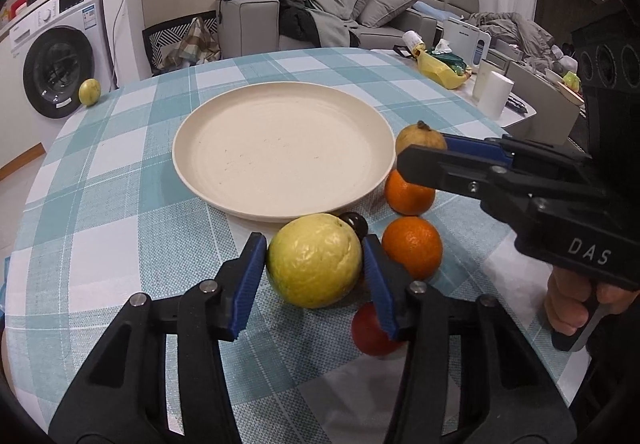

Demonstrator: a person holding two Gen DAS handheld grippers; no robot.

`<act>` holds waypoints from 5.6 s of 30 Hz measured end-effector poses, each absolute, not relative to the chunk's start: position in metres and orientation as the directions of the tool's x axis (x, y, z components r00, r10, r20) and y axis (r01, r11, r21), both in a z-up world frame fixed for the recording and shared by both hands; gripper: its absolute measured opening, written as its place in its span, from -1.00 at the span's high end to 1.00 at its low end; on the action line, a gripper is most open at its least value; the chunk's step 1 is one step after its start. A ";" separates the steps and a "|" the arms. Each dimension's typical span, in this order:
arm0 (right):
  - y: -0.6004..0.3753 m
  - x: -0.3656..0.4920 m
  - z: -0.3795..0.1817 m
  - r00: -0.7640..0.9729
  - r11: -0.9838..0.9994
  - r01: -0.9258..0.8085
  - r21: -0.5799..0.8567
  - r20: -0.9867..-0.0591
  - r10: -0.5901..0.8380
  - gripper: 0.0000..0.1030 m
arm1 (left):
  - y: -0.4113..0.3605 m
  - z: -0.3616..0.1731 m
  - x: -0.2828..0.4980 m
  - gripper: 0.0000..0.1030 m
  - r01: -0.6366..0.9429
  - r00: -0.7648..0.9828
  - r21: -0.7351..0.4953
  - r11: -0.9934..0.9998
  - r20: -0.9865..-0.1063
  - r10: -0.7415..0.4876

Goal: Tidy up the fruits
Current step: 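Carry both fruits over the cream plate and open both grippers to release them, then move the right gripper to a mandarin orange and close on it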

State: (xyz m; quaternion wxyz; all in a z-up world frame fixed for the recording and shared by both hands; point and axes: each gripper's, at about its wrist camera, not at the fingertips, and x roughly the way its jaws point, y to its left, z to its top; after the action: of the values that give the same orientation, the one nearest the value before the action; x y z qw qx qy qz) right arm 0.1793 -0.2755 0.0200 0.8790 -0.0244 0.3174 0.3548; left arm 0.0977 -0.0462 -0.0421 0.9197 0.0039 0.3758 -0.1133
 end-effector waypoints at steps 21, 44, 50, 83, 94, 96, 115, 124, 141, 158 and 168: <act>-0.276 0.179 0.018 0.545 0.748 -0.638 0.184 -0.578 0.607 0.47 | -0.037 -0.032 0.089 0.10 0.194 0.730 -0.115 0.974 -0.646 -0.222; -0.270 0.192 0.011 0.534 0.764 -0.616 0.191 -0.613 0.583 0.47 | -0.028 -0.017 0.102 0.10 0.113 0.797 -0.108 0.988 -0.584 -0.155; -0.262 0.201 0.009 0.528 0.776 -0.598 0.198 -0.632 0.568 0.47 | -0.028 -0.018 0.115 0.10 0.097 0.799 -0.097 0.991 -0.586 -0.136; -0.266 0.220 0.003 0.549 0.852 -0.496 0.170 -0.699 0.459 -0.19 | -0.024 -0.031 0.145 -0.08 0.017 0.783 -0.107 0.994 -0.617 -0.080; -0.265 0.202 0.009 0.576 0.825 -0.559 0.084 -0.676 0.459 -0.87 | -0.012 -0.028 0.125 -0.61 -0.029 0.802 -0.165 0.986 -0.593 -0.076; -0.269 0.202 0.009 0.580 0.827 -0.555 0.089 -0.672 0.461 -0.92 | -0.015 -0.028 0.121 -0.63 -0.021 0.801 -0.153 0.988 -0.594 -0.074; -0.295 0.204 0.009 0.589 0.845 -0.509 0.162 -0.650 0.480 -1.00 | -0.028 -0.016 0.083 -0.97 0.015 0.838 -0.089 0.996 -0.542 -0.061; -0.298 0.199 0.006 0.582 0.851 -0.504 0.147 -0.670 0.461 -1.00 | -0.034 -0.014 0.067 -0.97 0.030 0.835 -0.074 0.997 -0.547 -0.066; -0.297 0.181 -0.004 0.486 0.811 -0.553 0.192 -0.716 0.501 -0.95 | -0.029 -0.016 0.049 -0.97 0.032 0.822 -0.096 0.995 -0.564 -0.080; -0.287 0.178 -0.010 0.394 0.752 -0.598 0.277 -0.716 0.576 -0.28 | -0.025 -0.019 0.043 -0.97 0.032 0.801 -0.104 0.994 -0.592 -0.087; -0.280 0.180 -0.014 0.343 0.725 -0.614 0.311 -0.722 0.600 -0.06 | -0.022 -0.023 0.049 -0.97 0.022 0.786 -0.116 0.993 -0.612 -0.089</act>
State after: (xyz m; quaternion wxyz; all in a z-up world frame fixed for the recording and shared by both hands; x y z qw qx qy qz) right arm 0.1802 -0.2798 -0.0144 0.8195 -0.0078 0.4373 0.3704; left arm 0.0495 -0.0220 -0.0228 0.9436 -0.0511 0.3258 -0.0294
